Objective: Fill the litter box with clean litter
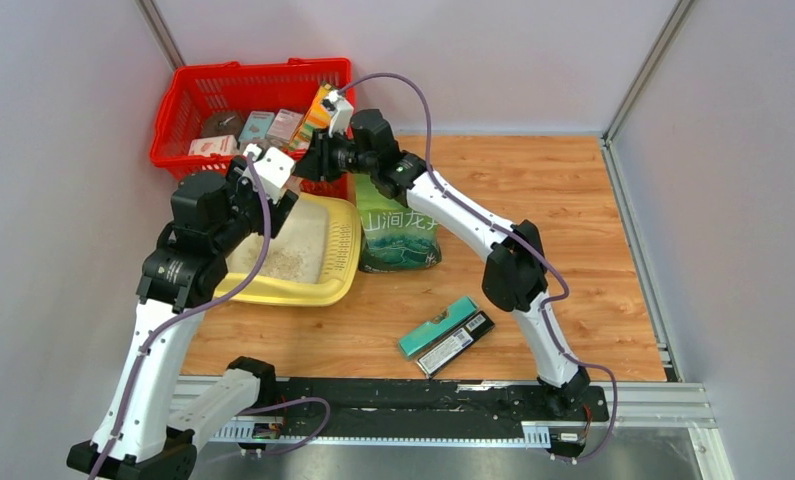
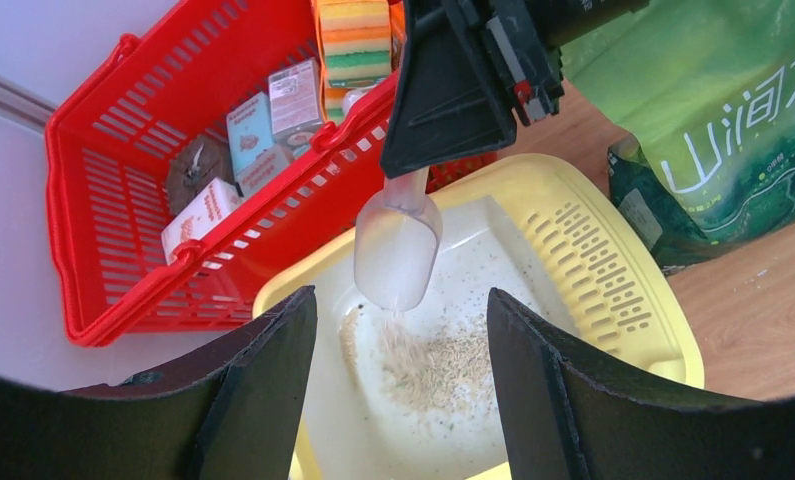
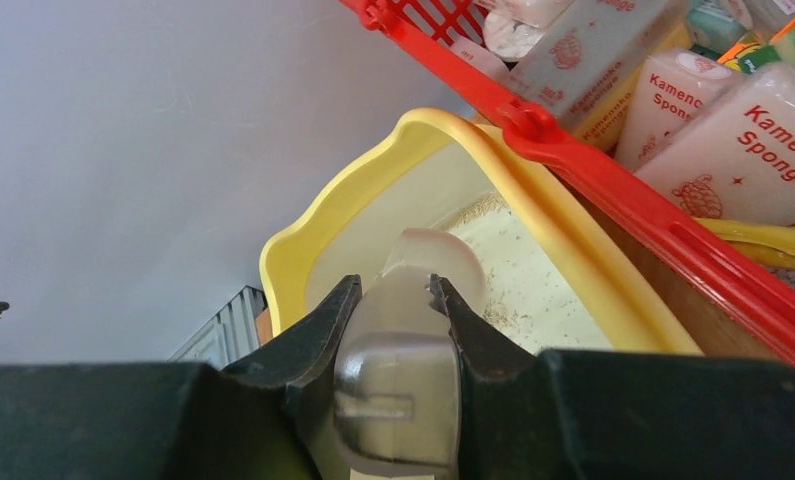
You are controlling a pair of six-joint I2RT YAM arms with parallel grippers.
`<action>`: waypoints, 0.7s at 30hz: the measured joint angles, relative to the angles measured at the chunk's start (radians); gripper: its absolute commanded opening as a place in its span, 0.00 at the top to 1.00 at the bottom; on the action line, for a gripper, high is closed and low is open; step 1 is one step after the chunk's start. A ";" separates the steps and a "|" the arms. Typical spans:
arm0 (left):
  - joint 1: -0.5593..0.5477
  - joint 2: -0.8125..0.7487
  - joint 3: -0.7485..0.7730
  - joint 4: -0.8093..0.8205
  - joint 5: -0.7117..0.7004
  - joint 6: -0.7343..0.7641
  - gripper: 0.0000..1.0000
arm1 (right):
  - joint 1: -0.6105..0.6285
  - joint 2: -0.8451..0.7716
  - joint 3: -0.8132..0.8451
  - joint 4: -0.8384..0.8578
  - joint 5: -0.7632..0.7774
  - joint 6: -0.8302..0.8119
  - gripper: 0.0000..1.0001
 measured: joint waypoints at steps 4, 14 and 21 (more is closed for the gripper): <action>0.000 -0.011 -0.007 0.001 0.009 0.000 0.29 | 0.013 0.003 0.002 -0.001 0.004 -0.060 1.00; 0.000 -0.021 -0.036 0.019 0.150 0.001 0.27 | -0.025 -0.125 -0.143 0.027 -0.112 -0.353 1.00; 0.000 0.024 -0.038 0.071 0.247 0.028 0.32 | -0.100 -0.377 -0.272 -0.039 -0.282 -0.466 1.00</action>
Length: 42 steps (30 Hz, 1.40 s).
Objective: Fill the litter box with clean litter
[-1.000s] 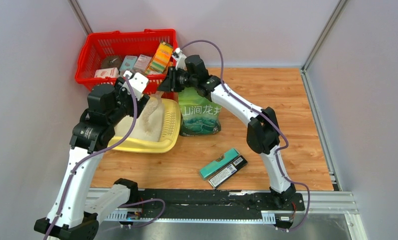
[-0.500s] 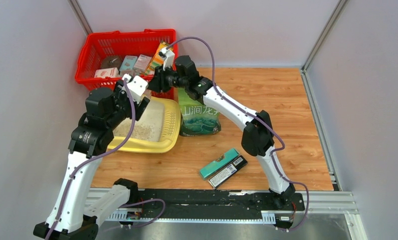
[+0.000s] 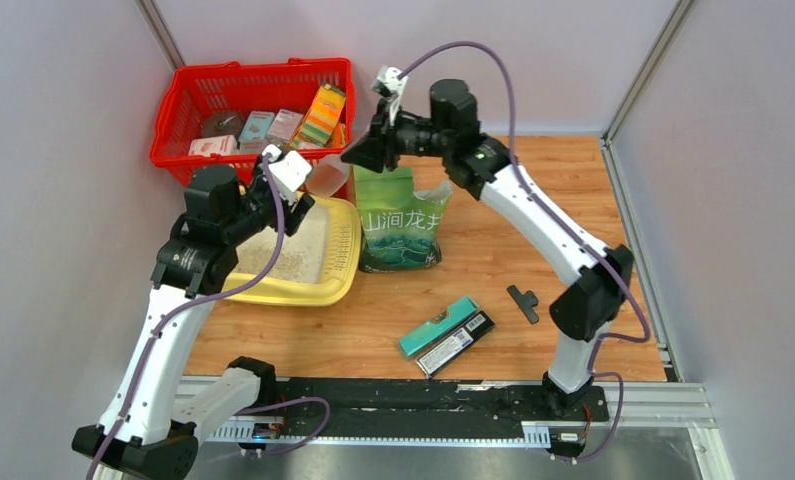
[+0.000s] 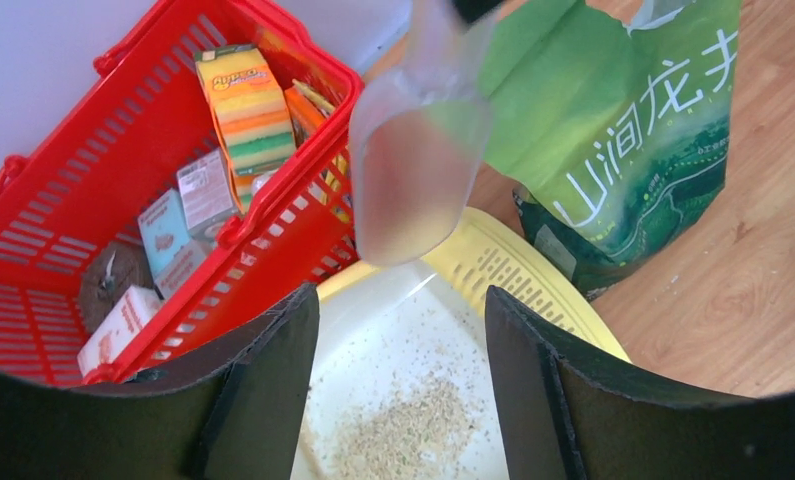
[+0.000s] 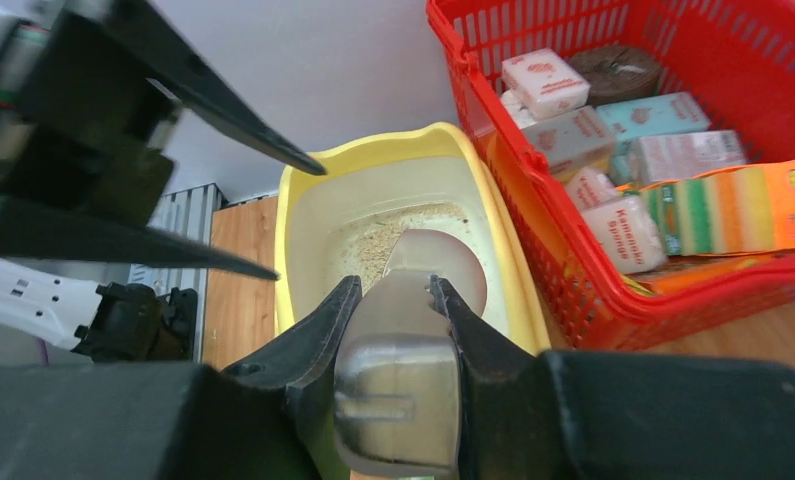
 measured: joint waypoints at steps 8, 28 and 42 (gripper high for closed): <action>-0.002 0.121 -0.019 0.137 0.099 0.048 0.41 | -0.044 -0.236 -0.114 -0.053 -0.050 -0.045 1.00; -0.095 0.373 0.068 0.293 0.193 0.002 1.00 | -0.118 -0.213 -0.156 -0.104 -0.027 0.095 0.44; -0.115 0.483 0.241 0.068 0.317 -0.008 1.00 | -0.314 -0.268 -0.223 -0.243 -0.250 0.256 0.34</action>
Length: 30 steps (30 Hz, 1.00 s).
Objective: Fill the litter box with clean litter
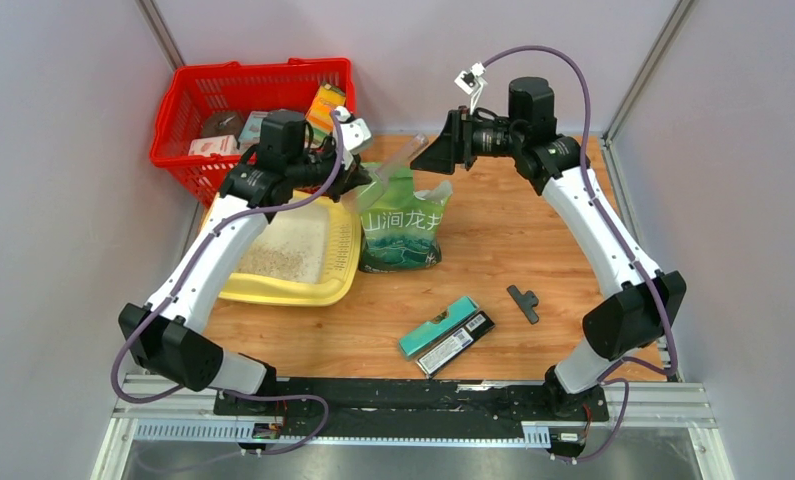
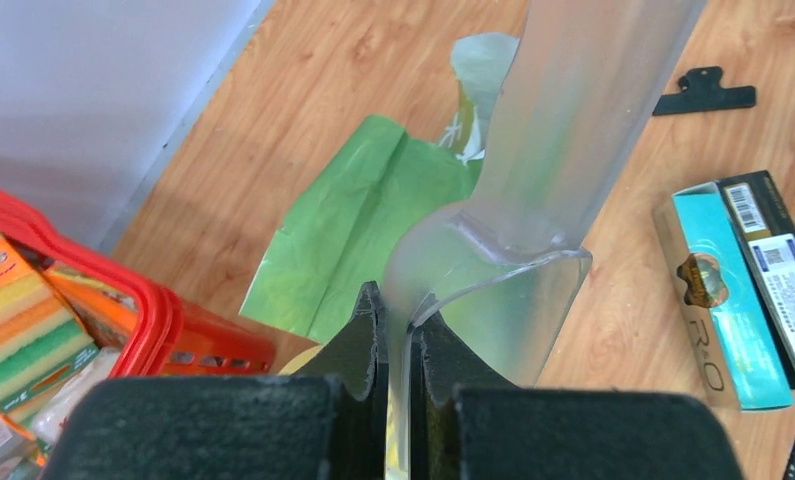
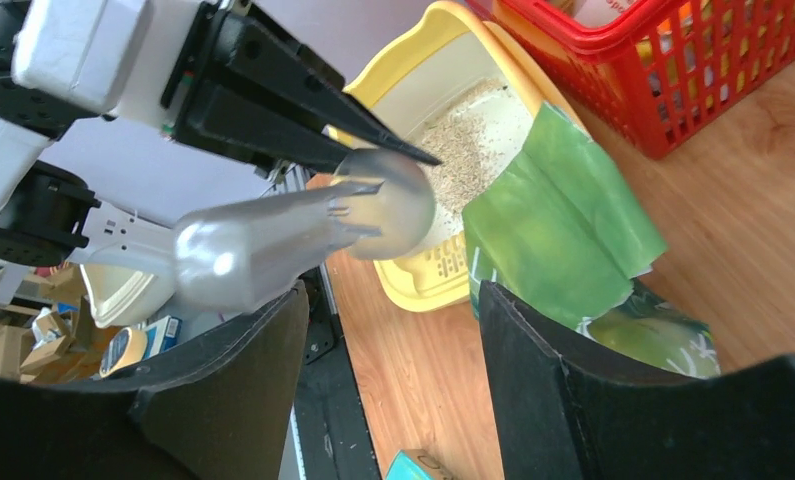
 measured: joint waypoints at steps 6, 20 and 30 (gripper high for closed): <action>-0.032 0.026 0.059 -0.030 0.021 -0.002 1.00 | 0.007 -0.002 0.002 0.003 0.017 0.014 0.37; -0.053 0.129 0.138 -0.056 0.002 -0.106 1.00 | 0.032 0.001 0.018 0.010 0.022 -0.007 0.36; -0.059 0.131 0.138 -0.060 0.002 -0.130 1.00 | 0.039 0.006 0.020 0.039 0.092 0.016 0.45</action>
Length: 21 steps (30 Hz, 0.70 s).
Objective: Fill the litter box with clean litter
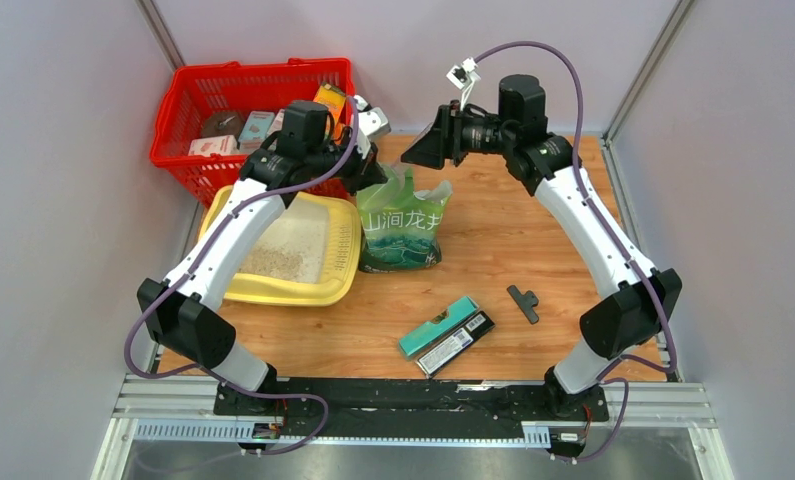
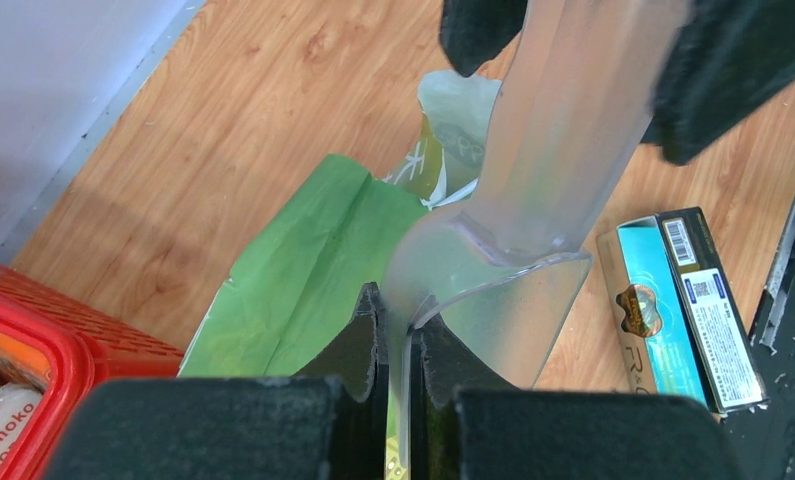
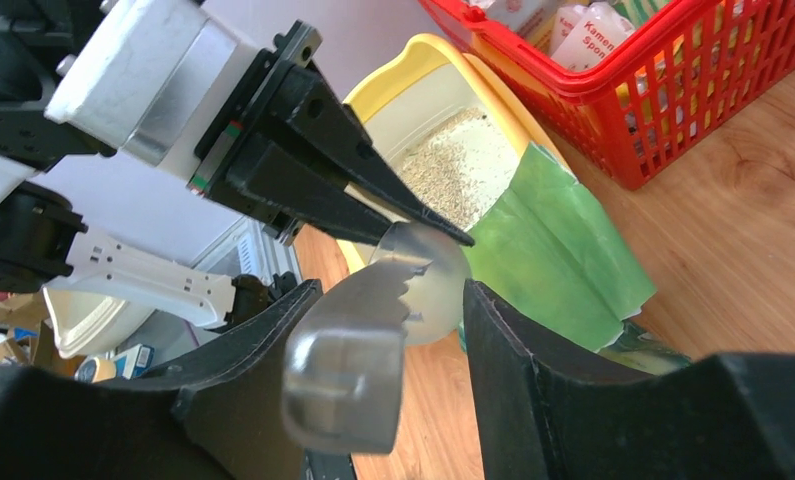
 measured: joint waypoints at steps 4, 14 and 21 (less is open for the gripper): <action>0.000 0.000 0.000 0.000 -0.001 -0.009 1.00 | 0.006 0.016 0.003 0.022 0.039 0.019 0.52; 0.001 0.014 0.002 0.008 -0.021 -0.032 0.93 | 0.018 0.019 0.003 0.061 0.074 0.053 1.00; 0.004 0.031 0.053 -0.004 -0.017 -0.001 0.33 | -0.021 0.022 0.038 0.040 0.097 0.036 1.00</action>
